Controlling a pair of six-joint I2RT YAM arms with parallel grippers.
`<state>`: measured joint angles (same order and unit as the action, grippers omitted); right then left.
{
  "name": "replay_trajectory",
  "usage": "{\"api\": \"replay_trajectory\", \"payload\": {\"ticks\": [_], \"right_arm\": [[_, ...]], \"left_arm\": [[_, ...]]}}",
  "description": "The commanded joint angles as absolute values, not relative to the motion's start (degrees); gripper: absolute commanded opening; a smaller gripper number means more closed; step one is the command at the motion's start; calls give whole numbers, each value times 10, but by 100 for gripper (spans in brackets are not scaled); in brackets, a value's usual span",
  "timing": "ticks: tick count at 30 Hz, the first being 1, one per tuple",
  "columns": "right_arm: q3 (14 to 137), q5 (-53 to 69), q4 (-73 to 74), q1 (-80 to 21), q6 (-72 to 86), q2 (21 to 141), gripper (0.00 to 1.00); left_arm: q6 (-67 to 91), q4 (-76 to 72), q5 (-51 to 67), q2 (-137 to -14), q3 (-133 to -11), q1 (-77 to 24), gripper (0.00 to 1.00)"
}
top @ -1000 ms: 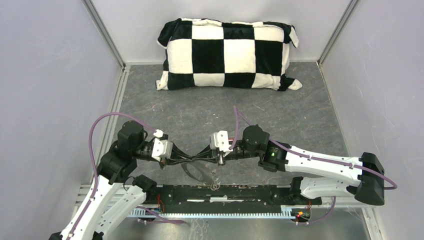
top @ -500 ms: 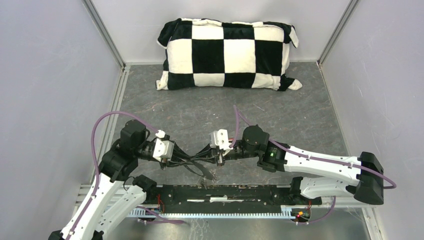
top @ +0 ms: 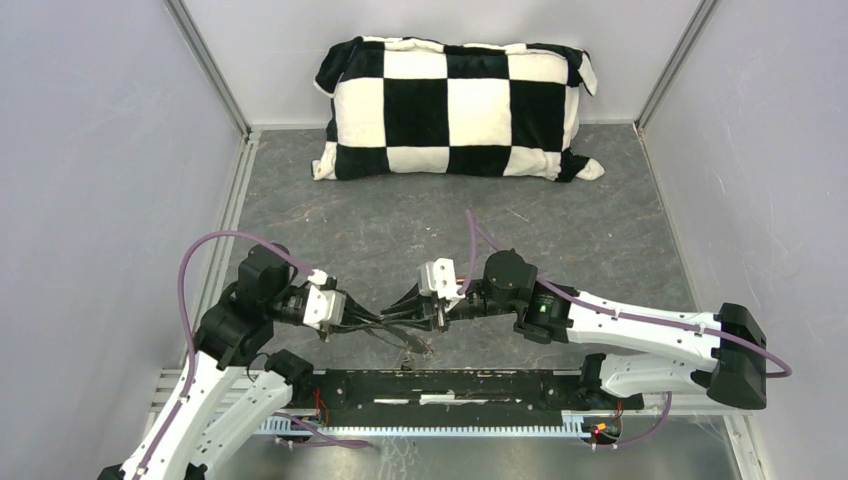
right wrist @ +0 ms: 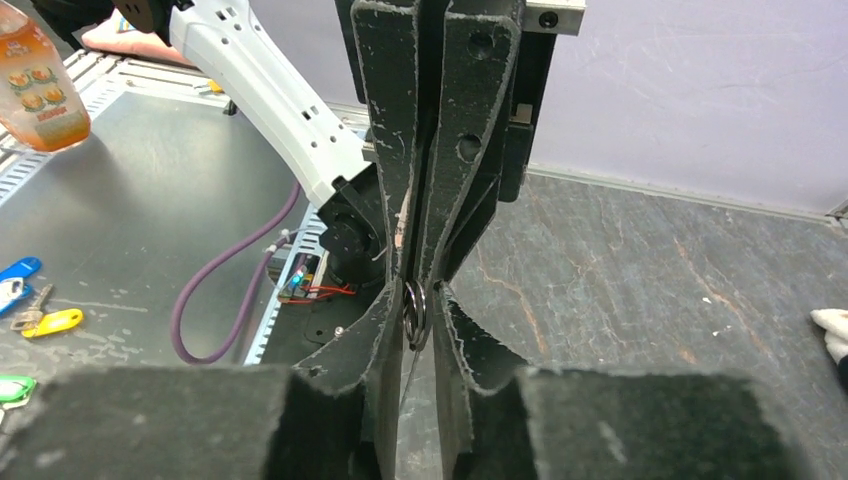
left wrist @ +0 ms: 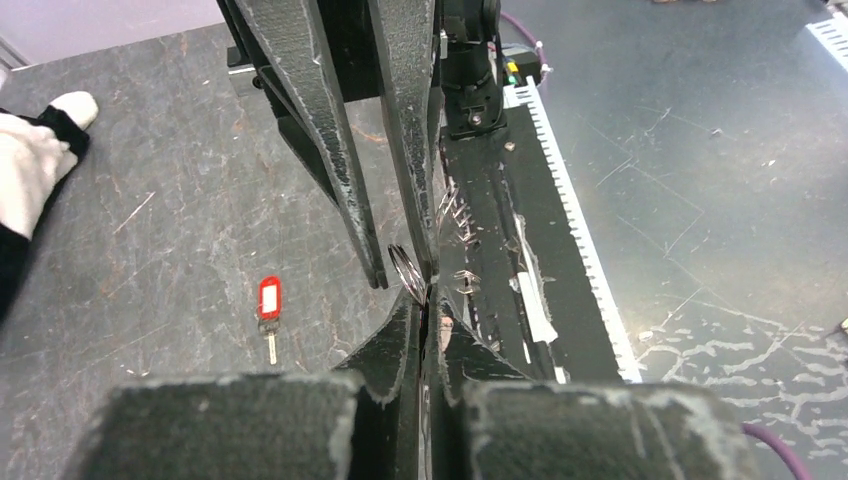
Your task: Put the keys on the keyring
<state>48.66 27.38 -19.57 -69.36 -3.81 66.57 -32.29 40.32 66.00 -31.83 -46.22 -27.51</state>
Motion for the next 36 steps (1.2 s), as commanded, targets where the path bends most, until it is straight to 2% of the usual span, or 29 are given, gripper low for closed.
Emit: {"api": "replay_trajectory", "payload": {"ticks": [1, 3, 8, 13, 18, 21, 24, 28, 32, 36], "right_arm": [[513, 273, -178, -694, -49, 647, 31], [519, 272, -162, -693, -59, 644, 39], [552, 268, -118, -692, -83, 645, 48], [567, 252, -79, -690, -113, 635, 53], [566, 203, -39, -678, -125, 619, 60], [550, 132, -25, -663, -107, 605, 65], [515, 32, -11, -628, -50, 598, 65], [459, -23, 21, -559, 40, 614, 61], [383, -26, -23, -539, 57, 646, 59], [377, -36, -34, -513, 77, 707, 56]], "left_arm": [[-445, 446, 645, -308, -484, -278, 2], [-502, 479, 636, -309, -490, -278, 2], [-641, 558, 609, -323, -507, -278, 2], [-739, 577, 573, -325, -515, -278, 2], [-811, 608, 543, -336, -528, -278, 2], [-825, 625, 534, -337, -527, -278, 2], [-794, 628, 529, -338, -516, -278, 2], [-740, 625, 538, -347, -512, -278, 2], [-684, 603, 536, -347, -497, -278, 2], [-643, 582, 520, -342, -481, -278, 2]]}}
